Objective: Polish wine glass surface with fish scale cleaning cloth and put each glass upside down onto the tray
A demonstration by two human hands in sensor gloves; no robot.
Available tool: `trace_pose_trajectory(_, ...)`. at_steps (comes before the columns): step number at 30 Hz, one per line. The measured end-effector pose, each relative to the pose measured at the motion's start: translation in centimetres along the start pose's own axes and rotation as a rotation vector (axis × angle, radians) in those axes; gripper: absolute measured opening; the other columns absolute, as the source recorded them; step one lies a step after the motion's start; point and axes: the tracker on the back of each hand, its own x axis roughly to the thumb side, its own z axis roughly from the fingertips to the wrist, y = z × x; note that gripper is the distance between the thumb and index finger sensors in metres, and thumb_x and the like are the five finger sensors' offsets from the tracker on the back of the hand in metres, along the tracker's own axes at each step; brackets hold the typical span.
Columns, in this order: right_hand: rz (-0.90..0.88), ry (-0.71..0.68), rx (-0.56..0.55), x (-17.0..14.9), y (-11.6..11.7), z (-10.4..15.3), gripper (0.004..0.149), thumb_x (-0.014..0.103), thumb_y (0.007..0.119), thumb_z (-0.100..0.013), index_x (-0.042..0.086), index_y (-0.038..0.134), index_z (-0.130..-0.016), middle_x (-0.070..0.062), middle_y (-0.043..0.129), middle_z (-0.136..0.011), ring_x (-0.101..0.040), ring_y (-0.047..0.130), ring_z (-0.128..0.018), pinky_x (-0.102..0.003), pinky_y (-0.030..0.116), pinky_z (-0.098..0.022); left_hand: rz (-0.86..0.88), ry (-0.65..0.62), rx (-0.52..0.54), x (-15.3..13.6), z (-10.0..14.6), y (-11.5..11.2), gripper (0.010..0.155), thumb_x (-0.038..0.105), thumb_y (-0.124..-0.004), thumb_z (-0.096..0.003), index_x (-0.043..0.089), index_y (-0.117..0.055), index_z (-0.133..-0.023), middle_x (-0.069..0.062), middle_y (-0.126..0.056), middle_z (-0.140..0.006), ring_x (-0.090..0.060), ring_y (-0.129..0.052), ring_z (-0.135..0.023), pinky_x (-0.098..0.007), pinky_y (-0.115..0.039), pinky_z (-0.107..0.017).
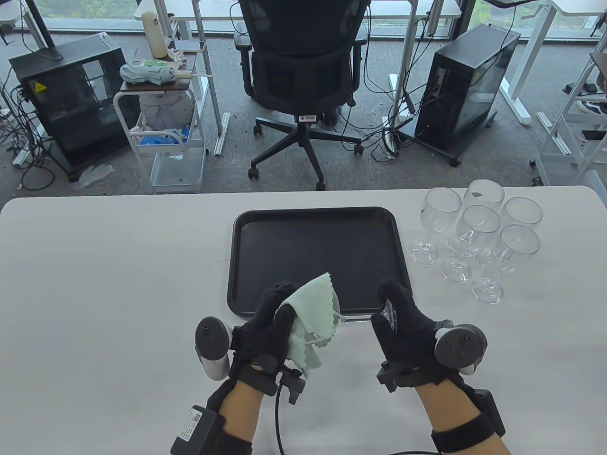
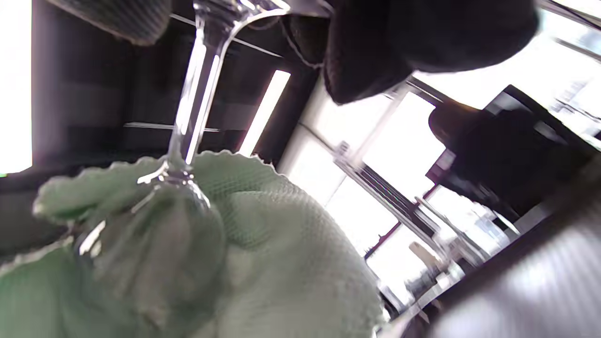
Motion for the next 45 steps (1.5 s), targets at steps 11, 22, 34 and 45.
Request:
trace_pose_trajectory(11,0.485,0.067,-0.243,3.7,-4.3,-1.1,0.081,0.070,0.069,-0.055,0.030,0.027,-0.110,-0.019,0.066,-0.098,-0.029,0.089,-0.052,-0.037,0.086,-0.030,0.082,0.005,0.083,-0.5,-0.1,2.2,0.054,0.060,-0.061,-0.0574,0.028,-0.069,-0.101,-0.005,-0.066,-0.110,-0.037,-0.074,-0.096,-0.060,-0.082,-0.057)
trace_pose_trajectory(22,1.221,0.152,-0.114,1.4,1.4,-15.3,0.080,0.071,0.074,-0.051,0.028,0.027,-0.099,-0.017,0.055,-0.100,-0.028,0.085,-0.061,-0.039,0.084,-0.038,0.105,-0.012,0.078,-0.3,-0.3,2.7,0.054,0.060,-0.061,-0.0574,0.029,-0.069,-0.101,-0.005,-0.066,-0.110,-0.037,-0.074,-0.097,-0.060,-0.081,-0.057)
trace_pose_trajectory(34,1.234,0.327,-0.130,-2.4,3.4,-20.4,0.071,0.067,0.079,-0.051,0.027,0.044,-0.099,-0.018,0.051,-0.107,-0.035,0.081,-0.078,-0.047,0.082,-0.050,0.122,-0.026,0.085,0.0,-0.2,3.2,0.054,0.060,-0.061,-0.0576,0.029,-0.069,-0.101,-0.004,-0.065,-0.111,-0.037,-0.073,-0.097,-0.060,-0.081,-0.058)
trace_pose_trajectory(45,1.135,0.318,-0.048,-3.1,4.3,-18.3,0.095,0.068,0.077,-0.049,0.032,0.012,-0.108,-0.017,0.005,-0.112,-0.046,0.037,-0.104,-0.062,0.056,-0.070,0.123,-0.019,0.087,-0.1,-0.2,3.3,0.054,0.060,-0.061,-0.0576,0.029,-0.069,-0.101,-0.004,-0.065,-0.112,-0.038,-0.072,-0.098,-0.060,-0.080,-0.058)
